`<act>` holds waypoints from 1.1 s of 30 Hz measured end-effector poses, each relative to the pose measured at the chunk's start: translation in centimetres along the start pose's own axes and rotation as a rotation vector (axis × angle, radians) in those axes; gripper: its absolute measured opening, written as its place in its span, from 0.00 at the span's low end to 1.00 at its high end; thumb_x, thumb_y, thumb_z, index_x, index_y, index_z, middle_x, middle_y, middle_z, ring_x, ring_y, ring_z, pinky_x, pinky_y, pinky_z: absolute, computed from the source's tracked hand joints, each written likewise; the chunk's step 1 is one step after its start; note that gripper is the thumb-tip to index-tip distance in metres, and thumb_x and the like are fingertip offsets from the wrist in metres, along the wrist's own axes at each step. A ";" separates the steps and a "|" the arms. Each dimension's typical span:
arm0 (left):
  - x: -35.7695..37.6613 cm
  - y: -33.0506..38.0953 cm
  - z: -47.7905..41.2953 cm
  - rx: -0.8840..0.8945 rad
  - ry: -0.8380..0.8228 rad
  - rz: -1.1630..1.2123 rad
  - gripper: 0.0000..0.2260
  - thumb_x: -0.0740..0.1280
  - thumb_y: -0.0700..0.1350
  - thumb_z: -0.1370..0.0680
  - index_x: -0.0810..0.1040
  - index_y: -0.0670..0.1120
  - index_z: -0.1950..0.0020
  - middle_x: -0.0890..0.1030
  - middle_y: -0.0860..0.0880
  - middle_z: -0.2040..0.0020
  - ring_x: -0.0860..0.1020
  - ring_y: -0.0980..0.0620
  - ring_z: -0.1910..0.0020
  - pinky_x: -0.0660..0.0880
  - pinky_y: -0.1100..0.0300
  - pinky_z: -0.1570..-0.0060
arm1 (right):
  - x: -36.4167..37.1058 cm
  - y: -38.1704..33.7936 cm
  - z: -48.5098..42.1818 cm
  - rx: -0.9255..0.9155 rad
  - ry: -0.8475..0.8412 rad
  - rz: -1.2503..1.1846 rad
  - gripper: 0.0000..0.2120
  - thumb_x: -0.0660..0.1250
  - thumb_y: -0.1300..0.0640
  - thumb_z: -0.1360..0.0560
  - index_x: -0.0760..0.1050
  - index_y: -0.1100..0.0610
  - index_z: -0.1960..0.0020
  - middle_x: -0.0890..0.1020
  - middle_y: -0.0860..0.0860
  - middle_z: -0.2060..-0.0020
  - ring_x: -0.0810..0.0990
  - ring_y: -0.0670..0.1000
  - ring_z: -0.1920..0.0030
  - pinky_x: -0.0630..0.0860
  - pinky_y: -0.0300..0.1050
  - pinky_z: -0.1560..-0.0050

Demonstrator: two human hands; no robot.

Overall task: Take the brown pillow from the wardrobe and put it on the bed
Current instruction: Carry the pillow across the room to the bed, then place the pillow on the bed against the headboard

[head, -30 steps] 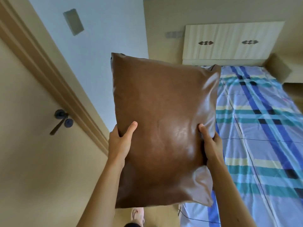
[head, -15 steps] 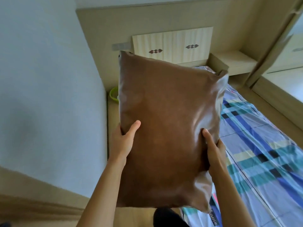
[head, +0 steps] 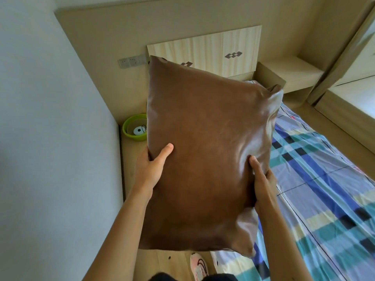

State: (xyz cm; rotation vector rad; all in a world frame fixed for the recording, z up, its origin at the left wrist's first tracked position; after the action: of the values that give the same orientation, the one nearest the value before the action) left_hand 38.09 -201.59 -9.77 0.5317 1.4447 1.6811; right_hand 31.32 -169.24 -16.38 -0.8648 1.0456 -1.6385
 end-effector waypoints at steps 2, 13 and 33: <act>0.2 1.1 -3.0 0.013 0.006 -0.003 0.14 0.75 0.64 0.27 0.78 0.62 0.47 0.81 0.63 0.49 0.80 0.60 0.49 0.75 0.61 0.54 | 2.4 -1.2 -2.1 -0.008 -0.008 -0.014 0.31 0.77 0.31 0.41 0.82 0.49 0.46 0.89 0.41 0.59 0.88 0.43 0.59 0.80 0.33 0.67; 0.5 5.6 -25.4 0.020 -0.068 0.012 0.12 0.76 0.62 0.28 0.79 0.62 0.49 0.83 0.64 0.51 0.81 0.61 0.49 0.77 0.62 0.54 | 18.6 -2.8 -14.4 0.027 0.014 -0.034 0.43 0.78 0.23 0.48 0.82 0.47 0.40 0.90 0.42 0.55 0.89 0.44 0.57 0.81 0.35 0.65; 17.0 17.6 -60.6 0.121 -0.352 -0.170 0.30 0.77 0.67 0.36 0.84 0.56 0.38 0.87 0.58 0.44 0.85 0.56 0.44 0.81 0.56 0.45 | 34.2 -8.5 -39.2 0.042 0.249 -0.247 0.28 0.79 0.32 0.41 0.80 0.42 0.46 0.89 0.38 0.57 0.87 0.40 0.59 0.81 0.41 0.58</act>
State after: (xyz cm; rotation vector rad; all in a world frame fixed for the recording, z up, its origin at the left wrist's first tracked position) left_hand -23.41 -223.74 -11.42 0.7112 1.2977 1.2979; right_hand -16.17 -191.52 -21.30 -0.8007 1.1022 -2.0093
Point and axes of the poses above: each hand's wrist, its own z-axis away from the middle knuckle, its own x-axis out of the palm, y = z × x, the point moved 6 cm from there along -z, towards the middle knuckle
